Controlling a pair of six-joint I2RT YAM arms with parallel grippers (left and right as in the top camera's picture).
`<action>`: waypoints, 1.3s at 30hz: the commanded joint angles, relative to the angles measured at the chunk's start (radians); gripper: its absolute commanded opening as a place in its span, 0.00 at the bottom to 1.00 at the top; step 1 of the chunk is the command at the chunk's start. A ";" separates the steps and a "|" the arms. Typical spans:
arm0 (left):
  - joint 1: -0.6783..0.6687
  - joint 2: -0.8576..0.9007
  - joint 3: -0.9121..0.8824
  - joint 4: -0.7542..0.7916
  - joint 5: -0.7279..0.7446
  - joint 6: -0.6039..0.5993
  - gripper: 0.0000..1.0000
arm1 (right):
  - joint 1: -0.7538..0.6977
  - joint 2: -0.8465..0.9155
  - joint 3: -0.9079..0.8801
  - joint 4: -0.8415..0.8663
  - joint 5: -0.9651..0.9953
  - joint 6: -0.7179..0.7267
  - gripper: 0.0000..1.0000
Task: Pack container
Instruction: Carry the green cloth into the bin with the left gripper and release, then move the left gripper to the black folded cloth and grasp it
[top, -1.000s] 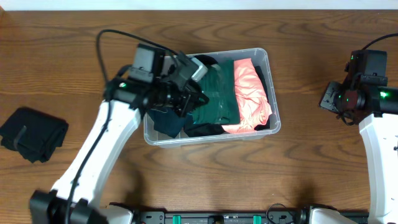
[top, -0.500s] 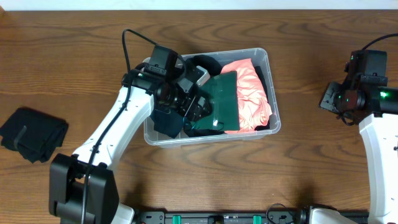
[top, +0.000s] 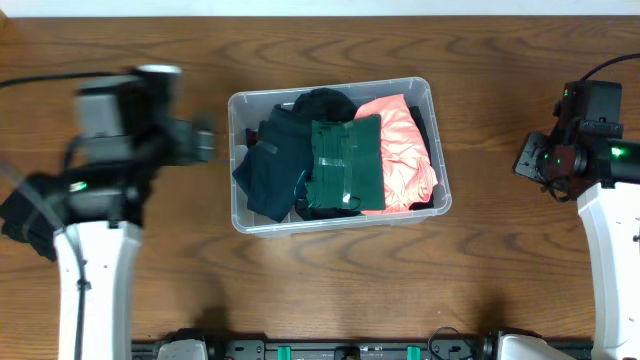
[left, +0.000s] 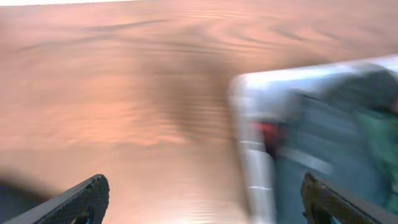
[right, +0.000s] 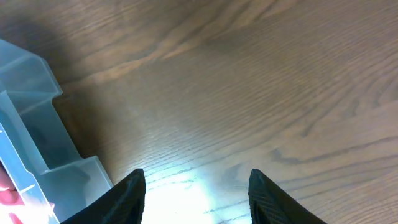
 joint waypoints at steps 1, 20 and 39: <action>0.181 0.043 0.011 0.009 -0.068 -0.105 0.98 | -0.005 0.000 0.010 0.000 -0.001 -0.011 0.52; 0.851 0.613 0.007 0.204 0.199 -0.183 0.98 | -0.005 0.000 0.010 -0.002 0.000 -0.015 0.52; 0.843 0.788 0.007 0.252 0.581 -0.115 0.07 | -0.005 0.000 0.010 -0.004 0.000 -0.034 0.52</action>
